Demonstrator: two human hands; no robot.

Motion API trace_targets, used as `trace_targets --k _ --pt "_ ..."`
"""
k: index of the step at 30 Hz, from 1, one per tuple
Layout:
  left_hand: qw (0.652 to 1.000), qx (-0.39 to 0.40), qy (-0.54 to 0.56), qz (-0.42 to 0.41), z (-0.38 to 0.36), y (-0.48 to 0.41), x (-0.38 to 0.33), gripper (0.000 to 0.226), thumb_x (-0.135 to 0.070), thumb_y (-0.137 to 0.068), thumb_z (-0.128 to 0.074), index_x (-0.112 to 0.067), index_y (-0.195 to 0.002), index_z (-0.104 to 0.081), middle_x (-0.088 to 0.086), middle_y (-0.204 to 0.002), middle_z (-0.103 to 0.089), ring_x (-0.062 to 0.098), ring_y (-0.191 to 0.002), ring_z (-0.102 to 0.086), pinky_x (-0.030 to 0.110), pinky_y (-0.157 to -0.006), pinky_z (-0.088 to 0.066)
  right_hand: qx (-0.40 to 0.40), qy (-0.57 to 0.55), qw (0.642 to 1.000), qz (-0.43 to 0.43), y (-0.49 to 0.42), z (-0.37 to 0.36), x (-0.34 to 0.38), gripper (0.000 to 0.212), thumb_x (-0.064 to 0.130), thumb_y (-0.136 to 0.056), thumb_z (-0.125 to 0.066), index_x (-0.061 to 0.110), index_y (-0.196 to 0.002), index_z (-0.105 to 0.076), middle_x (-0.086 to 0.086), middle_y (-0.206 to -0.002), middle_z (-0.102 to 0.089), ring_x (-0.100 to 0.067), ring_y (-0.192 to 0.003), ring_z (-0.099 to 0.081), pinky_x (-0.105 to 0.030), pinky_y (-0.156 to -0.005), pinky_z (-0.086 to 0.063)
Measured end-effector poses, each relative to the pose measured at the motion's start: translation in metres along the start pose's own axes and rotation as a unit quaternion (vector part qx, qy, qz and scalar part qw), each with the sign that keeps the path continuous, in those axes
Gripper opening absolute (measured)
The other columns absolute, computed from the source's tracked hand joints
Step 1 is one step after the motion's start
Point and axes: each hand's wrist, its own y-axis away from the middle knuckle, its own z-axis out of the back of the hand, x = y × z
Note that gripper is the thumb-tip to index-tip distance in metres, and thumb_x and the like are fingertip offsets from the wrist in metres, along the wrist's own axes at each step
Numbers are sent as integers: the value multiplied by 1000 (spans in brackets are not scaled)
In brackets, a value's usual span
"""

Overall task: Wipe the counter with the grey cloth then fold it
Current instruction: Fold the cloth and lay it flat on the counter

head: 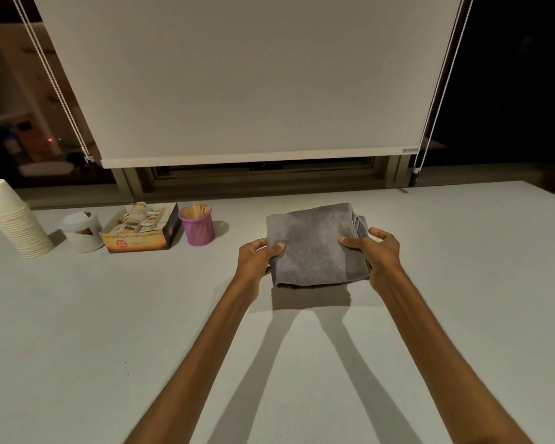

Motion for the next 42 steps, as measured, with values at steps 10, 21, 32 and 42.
trace_targets --k 10,21,32,42 --pt "999 -47 -17 11 -29 -87 3 19 -11 -82 -72 -5 -98 -64 11 -104 -66 27 -86 -65 32 -72 -58 -35 78 996 5 -95 -32 1 80 10 -67 -88 15 -133 -44 -13 -135 -52 -33 -116 -54 -45 -91 -51" --pt "989 -100 -111 -18 -50 -179 43 28 -17 -78 -77 0 -98 -67 18 -108 -70 29 -86 -65 36 -80 -57 -77 196 976 48 -178 -55 -33 70 19 -70 -87 13 -127 -47 -14 -125 -60 -31 -104 -61 -40 -86 -52" --pt "927 -113 -350 -78 -43 -203 76 62 -34 -76 -77 -6 -126 -53 16 -125 -59 33 -116 -55 42 -94 -53 -93 438 877 173 -196 -65 -68 59 21 -81 -77 14 -131 -47 -15 -131 -55 -32 -117 -55 -45 -96 -44" --pt "724 50 -651 -221 -29 -212 85 48 -37 -101 -26 -19 -145 -32 5 -158 -28 27 -144 -23 50 -109 -31 36 595 732 330 -198 -72 -88 35 23 -101 -38 16 -133 -52 -9 -141 -51 -27 -133 -42 -44 -110 -32"
